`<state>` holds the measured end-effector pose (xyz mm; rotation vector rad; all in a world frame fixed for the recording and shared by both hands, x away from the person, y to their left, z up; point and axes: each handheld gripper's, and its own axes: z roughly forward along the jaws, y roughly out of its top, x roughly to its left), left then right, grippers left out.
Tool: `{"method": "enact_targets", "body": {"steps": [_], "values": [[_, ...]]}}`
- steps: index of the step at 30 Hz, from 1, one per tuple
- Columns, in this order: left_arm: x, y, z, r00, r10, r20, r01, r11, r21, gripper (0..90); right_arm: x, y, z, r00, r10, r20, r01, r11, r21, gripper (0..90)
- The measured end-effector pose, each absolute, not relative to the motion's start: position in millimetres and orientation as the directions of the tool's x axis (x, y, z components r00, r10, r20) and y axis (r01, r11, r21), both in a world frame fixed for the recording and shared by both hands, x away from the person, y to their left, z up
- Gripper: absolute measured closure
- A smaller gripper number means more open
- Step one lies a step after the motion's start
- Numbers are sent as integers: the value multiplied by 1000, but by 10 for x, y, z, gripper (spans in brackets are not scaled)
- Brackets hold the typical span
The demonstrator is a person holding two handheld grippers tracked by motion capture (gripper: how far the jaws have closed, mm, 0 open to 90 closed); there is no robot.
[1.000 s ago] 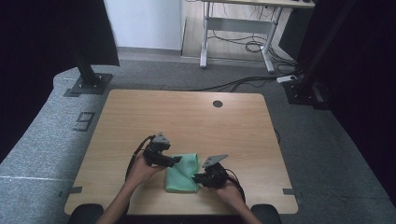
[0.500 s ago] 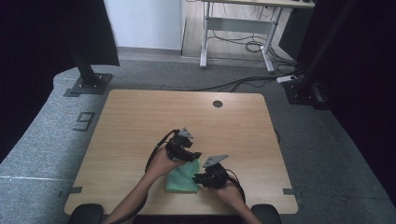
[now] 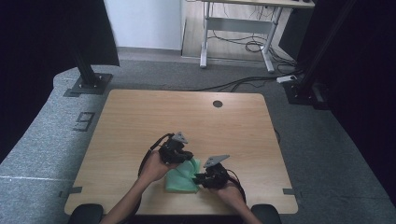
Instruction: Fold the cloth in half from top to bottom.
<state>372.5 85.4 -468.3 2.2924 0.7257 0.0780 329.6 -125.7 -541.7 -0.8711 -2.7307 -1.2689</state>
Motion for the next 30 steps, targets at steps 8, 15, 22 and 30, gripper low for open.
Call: {"method": "enact_targets", "body": {"steps": [8,15,22,30], "values": [[3516,1097,-4687,833,528,-166,488,-561,669,840,3265,-1279,-5385,-844,482,236,492,519,699,585],[3337,1227,-4768,830,531,-171,493,-556,669,818,3225,-1357,-5266,-855,468,221,469,521,713,470],[3124,1409,-4895,814,549,-188,517,-537,667,765,3257,-1525,-5190,-833,506,222,486,482,729,415],[3009,1631,-4829,802,558,-212,522,-483,703,499,3338,-1535,-5163,-814,547,196,490,465,737,360]]}}
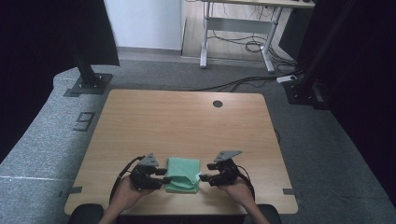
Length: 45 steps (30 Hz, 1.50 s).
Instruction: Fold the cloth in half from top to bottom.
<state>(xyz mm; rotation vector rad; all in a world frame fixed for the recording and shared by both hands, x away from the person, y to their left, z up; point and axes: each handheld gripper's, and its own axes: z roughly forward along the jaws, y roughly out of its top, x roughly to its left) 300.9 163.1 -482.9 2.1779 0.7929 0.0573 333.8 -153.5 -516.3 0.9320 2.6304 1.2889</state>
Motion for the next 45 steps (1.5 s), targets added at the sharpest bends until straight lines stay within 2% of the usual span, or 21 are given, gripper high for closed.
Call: {"method": "enact_targets", "body": {"steps": [4,7,11,16,25,39,45], "values": [[3072,1698,-4714,788,578,-214,519,-434,736,379,3375,-1495,-5152,-806,563,183,491,462,739,330],[3279,1684,-4677,755,631,-178,520,-410,750,289,3465,-1392,-5155,-793,585,170,496,457,739,272],[3493,1559,-4820,733,664,-146,533,-427,730,206,3534,-1248,-5186,-783,604,152,499,462,733,213],[3529,1476,-5071,716,691,-99,562,-487,668,146,3517,-1124,-5263,-789,601,128,496,500,710,195],[3271,1597,-5247,697,708,-118,600,-485,636,141,3318,-1118,-5345,-805,588,76,470,555,686,176],[3227,1542,-5386,680,729,-81,606,-496,622,128,3182,-1256,-5355,-809,586,33,459,596,659,186],[3209,1526,-5404,677,733,-69,598,-492,632,118,3226,-1332,-5217,-784,618,60,471,528,707,181]]}}
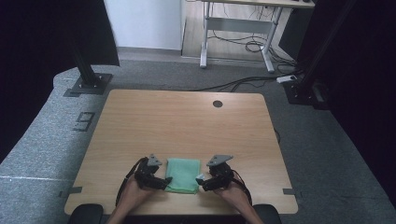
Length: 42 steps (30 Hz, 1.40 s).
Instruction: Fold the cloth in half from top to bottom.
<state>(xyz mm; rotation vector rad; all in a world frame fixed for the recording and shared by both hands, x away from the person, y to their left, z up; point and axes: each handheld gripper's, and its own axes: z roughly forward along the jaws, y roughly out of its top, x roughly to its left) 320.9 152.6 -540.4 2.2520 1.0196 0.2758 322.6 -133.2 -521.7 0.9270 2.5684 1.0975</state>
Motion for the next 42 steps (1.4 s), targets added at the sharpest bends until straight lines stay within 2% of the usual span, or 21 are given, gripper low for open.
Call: {"method": "enact_targets", "body": {"steps": [6,10,13,17,24,29,33,38,42], "values": [[3194,1539,-5417,674,735,-68,593,-484,644,114,3221,-1096,-5345,-807,587,68,467,564,681,171],[3215,1536,-5380,682,727,-78,589,-483,647,113,3174,-1097,-5417,-800,597,59,475,570,671,166],[3318,1544,-5269,663,740,-113,589,-423,689,118,3185,-1133,-5437,-798,599,62,478,566,672,161],[3534,1554,-5213,622,779,-73,587,-403,702,133,3187,-1118,-5436,-794,605,60,483,567,667,154],[3705,1501,-5372,603,798,-18,613,-449,650,118,3191,-1135,-5440,-795,604,63,483,566,668,153],[3596,1498,-5312,609,793,-9,597,-451,663,129,3191,-1145,-5443,-794,605,58,480,565,671,152],[3301,1536,-5182,674,737,-56,560,-460,689,122,3187,-1155,-5446,-790,610,59,483,561,672,149],[3055,1591,-5257,688,725,-45,563,-493,664,114,3186,-1157,-5448,-790,611,54,480,563,673,147],[3017,1616,-5315,680,732,-49,572,-487,660,115,3184,-1156,-5450,-788,613,55,481,559,675,144]]}}
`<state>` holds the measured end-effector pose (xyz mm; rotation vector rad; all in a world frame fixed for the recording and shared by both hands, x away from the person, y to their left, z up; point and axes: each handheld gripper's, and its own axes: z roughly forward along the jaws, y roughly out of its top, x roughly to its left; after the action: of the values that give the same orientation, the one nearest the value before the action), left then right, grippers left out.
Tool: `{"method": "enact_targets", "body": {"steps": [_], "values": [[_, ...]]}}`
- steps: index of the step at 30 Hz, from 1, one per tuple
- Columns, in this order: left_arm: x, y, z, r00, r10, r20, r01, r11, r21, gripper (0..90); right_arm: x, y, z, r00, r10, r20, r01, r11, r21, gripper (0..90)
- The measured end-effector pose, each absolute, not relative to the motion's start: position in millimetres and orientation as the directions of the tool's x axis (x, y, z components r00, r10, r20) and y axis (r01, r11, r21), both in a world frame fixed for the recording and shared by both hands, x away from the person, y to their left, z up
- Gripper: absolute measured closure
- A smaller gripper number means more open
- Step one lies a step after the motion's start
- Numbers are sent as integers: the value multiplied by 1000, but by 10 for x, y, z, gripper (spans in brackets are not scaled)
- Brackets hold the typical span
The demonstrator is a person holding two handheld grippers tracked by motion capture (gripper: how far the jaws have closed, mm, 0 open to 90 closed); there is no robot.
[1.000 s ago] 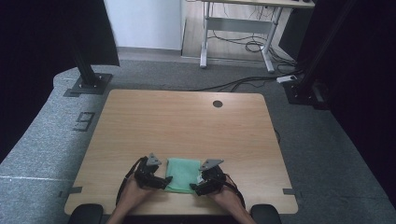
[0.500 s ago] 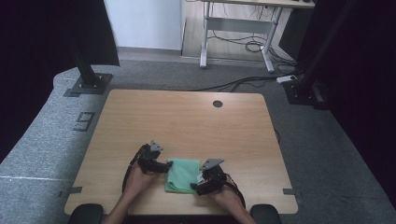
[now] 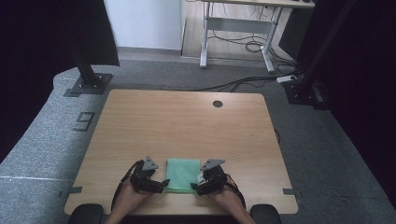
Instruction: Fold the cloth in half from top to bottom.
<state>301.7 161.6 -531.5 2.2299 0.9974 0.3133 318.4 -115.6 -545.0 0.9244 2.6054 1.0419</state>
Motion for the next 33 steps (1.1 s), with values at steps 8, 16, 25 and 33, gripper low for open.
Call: {"method": "enact_targets", "body": {"steps": [8,16,25,33], "values": [[3066,1546,-5425,673,740,25,547,-520,656,44,3187,-1164,-5460,-791,610,49,473,557,682,141],[3157,1573,-5478,663,748,-8,556,-486,674,0,3245,-1189,-5468,-780,624,44,476,547,689,142],[3319,1544,-5483,648,762,3,556,-475,682,0,3383,-1214,-5473,-761,649,29,480,532,698,145],[3470,1518,-5482,642,767,3,561,-472,681,0,3489,-1236,-5478,-744,667,28,489,515,704,149]]}}
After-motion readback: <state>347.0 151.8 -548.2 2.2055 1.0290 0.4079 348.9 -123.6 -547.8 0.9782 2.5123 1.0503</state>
